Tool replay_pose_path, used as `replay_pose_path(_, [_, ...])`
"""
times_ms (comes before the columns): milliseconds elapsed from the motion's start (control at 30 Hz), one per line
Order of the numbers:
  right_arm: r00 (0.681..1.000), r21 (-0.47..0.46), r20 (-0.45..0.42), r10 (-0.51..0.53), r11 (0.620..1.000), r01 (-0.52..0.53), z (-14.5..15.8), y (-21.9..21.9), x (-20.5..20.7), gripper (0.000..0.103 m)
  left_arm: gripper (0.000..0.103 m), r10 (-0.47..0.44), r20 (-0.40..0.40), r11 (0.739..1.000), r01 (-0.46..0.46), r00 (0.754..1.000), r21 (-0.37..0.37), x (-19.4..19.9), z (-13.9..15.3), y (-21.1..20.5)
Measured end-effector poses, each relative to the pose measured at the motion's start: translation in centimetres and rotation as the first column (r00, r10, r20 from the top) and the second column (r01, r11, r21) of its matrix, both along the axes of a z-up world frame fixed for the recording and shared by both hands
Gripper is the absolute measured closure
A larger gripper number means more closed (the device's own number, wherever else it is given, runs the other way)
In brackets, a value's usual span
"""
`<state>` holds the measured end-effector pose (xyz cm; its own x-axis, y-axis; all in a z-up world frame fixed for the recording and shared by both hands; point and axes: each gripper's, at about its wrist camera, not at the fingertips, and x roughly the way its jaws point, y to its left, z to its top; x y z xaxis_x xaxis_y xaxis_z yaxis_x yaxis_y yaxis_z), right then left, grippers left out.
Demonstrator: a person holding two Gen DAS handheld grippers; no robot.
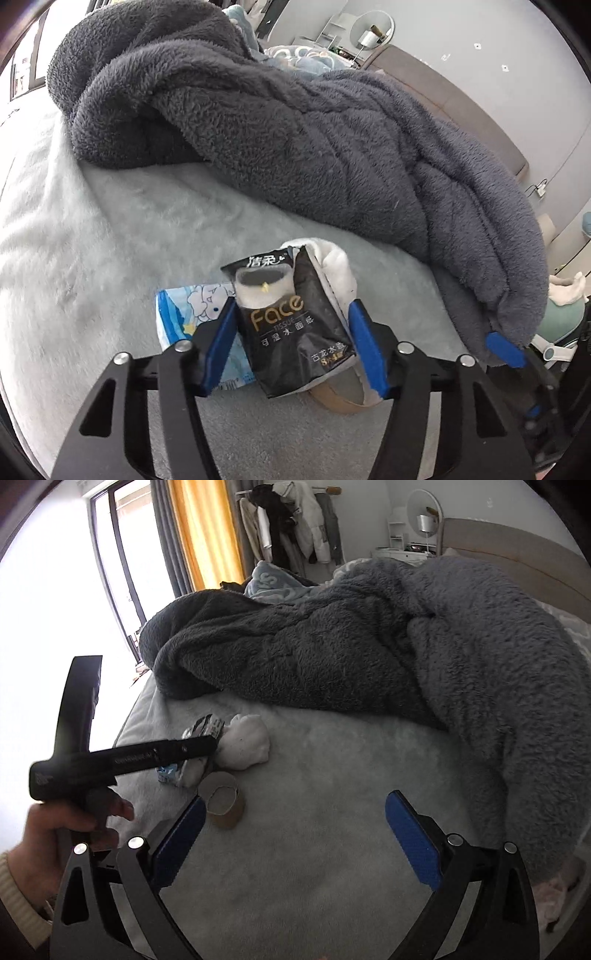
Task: Collect trash
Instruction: 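Grasp the black Face tissue pack with the left tool while the right tool grasps the cardboard tape roll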
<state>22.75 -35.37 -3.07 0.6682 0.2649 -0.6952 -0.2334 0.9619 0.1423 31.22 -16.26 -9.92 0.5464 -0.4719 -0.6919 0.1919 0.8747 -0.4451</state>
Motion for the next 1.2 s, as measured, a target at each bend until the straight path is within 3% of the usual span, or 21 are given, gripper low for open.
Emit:
replay_pose_path(233, [0.997,-0.049,0.009,0.075,0.996,-0.075,-1.2,2.2,0.3,0.005,0.042,0.011,0.124,1.000,-0.013,0.992,0.012,-1.9,2.5,1.5])
replay_pose_path(500, [0.990,-0.054,-0.023,0.139,0.989,-0.140,-2.7,5.7,1.8,0.007,0.042,0.020,0.289,0.996,-0.044,0.957,0.076,-4.9,6.0,3.9])
replay_pose_path(700, [0.987,-0.069,-0.076,0.140,0.987,-0.146,-4.5,7.3,3.6,0.028,0.042,0.048,0.374,0.994,-0.080,0.926,0.071,-6.8,7.7,6.2])
replay_pose_path(967, [0.985,-0.061,-0.113,0.131,0.988,-0.139,-6.0,7.9,4.5,0.060,0.042,0.089,0.392,0.990,-0.126,0.916,0.068,-8.4,8.6,9.7])
replay_pose_path(1200, [0.990,0.009,-0.093,0.102,0.995,-0.102,-4.0,7.8,3.4,0.060,0.042,0.110,0.409,0.978,-0.172,0.906,0.119,-10.9,8.3,12.5])
